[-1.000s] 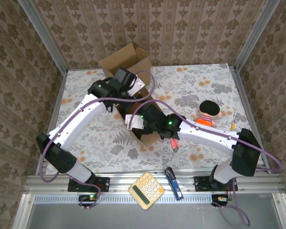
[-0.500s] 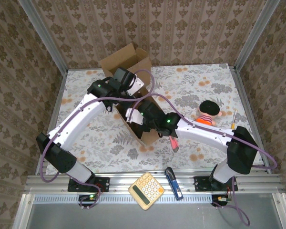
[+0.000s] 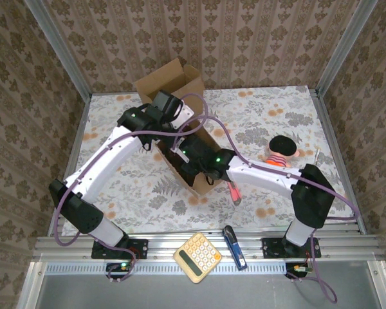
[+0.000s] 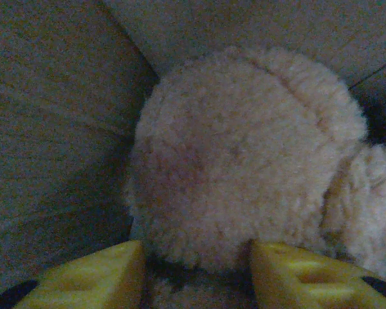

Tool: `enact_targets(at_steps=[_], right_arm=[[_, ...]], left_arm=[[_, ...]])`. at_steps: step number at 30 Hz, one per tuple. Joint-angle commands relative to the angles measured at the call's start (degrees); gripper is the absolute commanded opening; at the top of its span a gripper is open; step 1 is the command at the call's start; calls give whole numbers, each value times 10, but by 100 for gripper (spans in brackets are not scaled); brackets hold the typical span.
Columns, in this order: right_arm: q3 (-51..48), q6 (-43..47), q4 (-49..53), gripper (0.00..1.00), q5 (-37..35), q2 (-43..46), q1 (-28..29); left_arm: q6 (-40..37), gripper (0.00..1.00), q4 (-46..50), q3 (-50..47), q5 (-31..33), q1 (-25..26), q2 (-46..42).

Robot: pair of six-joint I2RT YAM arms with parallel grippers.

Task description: Unpack the express box

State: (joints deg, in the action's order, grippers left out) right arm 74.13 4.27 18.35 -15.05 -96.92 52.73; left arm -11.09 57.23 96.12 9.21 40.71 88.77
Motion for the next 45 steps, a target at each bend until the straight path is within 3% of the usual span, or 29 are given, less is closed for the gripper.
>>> enact_targets(at_steps=[1,6,17,19,21,27,28,45], right_arm=[[27,-80,26,59,-19,-26,-4],[46,-99,40,72,-33,-58,-4],[68,-111,57,74,-13,-130,-5],[69,-111,59,71,-7,-137,-6],[71,-111,61,60,-2,-141,-7],[80,-107,72,3,7,-138,-8],[81,-106,74,0,11,-135,-8],[5,-130,-44,0,73,10,0]], left_arm=[[13,0,-4,12,-18,4,-17],[16,0,-10,9,-26,4,-22],[20,0,-14,2,-36,4,-28],[20,0,-14,1,-35,4,-29],[20,0,-13,0,-34,4,-31],[28,0,-8,-6,-18,-1,-38],[32,0,-5,-6,-17,-5,-38],[121,0,10,-58,-7,-93,-40]])
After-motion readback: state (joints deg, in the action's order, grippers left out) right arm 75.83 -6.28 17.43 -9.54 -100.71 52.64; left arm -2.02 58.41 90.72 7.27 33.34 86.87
